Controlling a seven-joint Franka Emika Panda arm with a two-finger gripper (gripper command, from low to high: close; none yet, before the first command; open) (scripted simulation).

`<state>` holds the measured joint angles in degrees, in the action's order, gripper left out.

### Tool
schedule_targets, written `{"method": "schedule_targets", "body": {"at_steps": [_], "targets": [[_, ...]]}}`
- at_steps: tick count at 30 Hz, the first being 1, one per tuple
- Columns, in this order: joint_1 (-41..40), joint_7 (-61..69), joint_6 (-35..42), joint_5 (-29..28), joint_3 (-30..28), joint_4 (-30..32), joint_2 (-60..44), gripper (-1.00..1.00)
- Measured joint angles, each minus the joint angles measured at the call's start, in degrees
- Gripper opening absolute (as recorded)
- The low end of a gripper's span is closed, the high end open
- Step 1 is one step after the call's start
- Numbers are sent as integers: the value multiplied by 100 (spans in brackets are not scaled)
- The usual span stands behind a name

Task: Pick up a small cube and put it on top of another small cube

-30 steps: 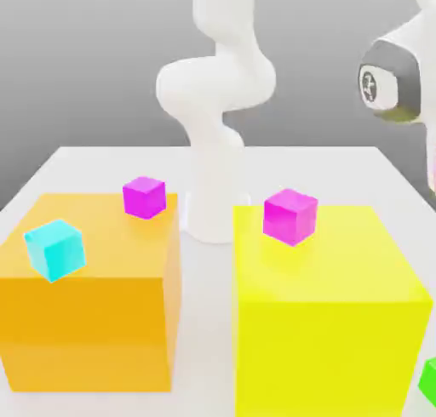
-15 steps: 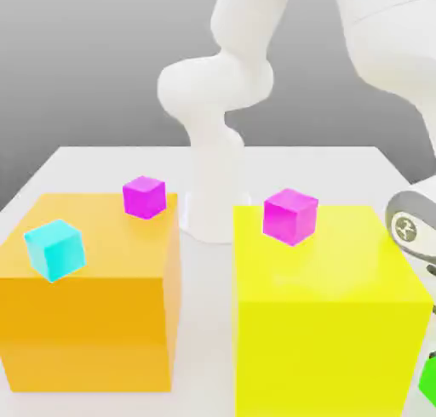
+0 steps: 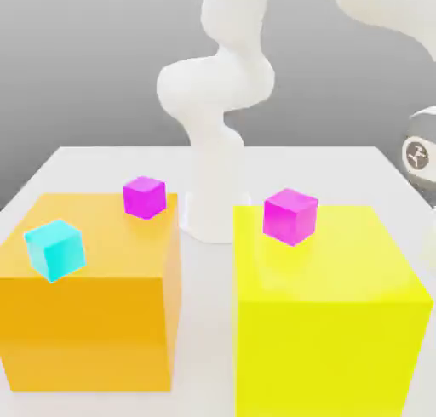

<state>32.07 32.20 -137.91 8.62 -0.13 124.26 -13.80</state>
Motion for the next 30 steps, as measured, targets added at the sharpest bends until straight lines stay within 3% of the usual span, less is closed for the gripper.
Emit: {"method": "schedule_targets", "body": {"at_steps": [7, 18, 21, 26, 27, 30], "targets": [[-301, -512, 944, 19, -224, 358, 1331, -100], [-1076, -2083, 2240, -1055, -277, 996, 3599, -100], [-1360, -2656, 2551, -1146, -250, 1451, 4214, -100], [-1441, -2854, 1870, -1004, -289, 2254, 4137, -100], [-1447, -2854, 1682, -1001, -290, 2386, 4078, 100], [-1447, -2854, 1682, -1001, -290, 2386, 4078, 100]]}}
